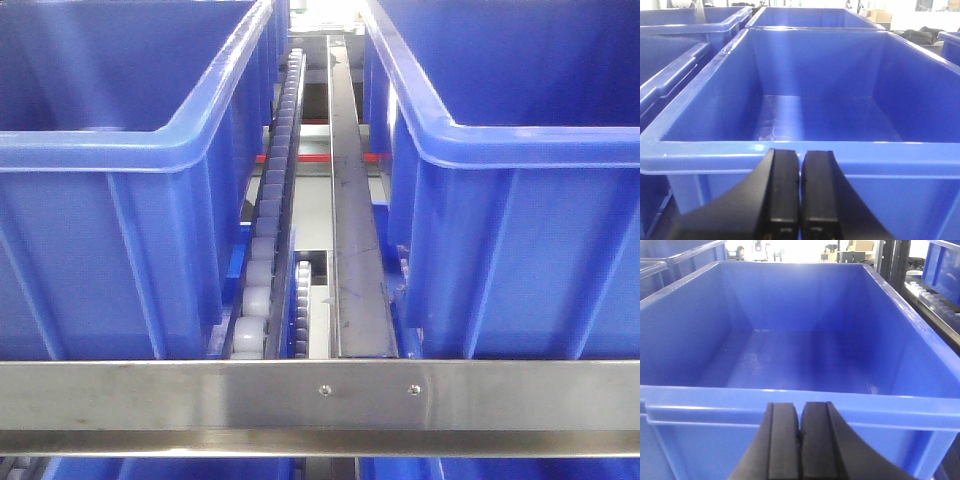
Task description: Pick and sort blue part to right shelf
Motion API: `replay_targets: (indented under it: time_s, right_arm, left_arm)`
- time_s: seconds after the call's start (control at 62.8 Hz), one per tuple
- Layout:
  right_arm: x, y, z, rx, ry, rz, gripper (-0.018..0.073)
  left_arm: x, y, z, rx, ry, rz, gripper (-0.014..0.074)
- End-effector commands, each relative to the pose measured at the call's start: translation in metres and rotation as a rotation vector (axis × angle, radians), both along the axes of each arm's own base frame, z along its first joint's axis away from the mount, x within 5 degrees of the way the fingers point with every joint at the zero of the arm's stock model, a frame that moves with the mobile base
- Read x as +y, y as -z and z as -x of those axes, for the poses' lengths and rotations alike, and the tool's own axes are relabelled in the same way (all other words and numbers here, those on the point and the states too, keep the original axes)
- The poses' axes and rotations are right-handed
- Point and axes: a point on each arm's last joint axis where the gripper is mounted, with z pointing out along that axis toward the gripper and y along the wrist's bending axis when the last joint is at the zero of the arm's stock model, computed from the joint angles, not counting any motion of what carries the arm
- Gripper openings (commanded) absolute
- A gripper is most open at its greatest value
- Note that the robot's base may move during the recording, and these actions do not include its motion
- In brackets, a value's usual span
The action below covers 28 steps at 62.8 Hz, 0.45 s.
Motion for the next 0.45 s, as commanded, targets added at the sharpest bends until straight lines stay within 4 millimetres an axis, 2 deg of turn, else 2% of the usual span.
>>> replay_targets:
  time_s: [0.0, 0.43]
  right_arm:
    - [-0.0001, -0.0166, 0.004, -0.131, 0.003, 0.013, 0.0046]
    - [-0.0001, -0.0166, 0.004, -0.131, 0.003, 0.013, 0.0046]
  left_arm:
    - [0.0009, -0.0023, 0.0016, -0.092, -0.005, 0.02, 0.0125]
    - [0.0009, -0.0023, 0.0016, -0.092, -0.005, 0.02, 0.0125]
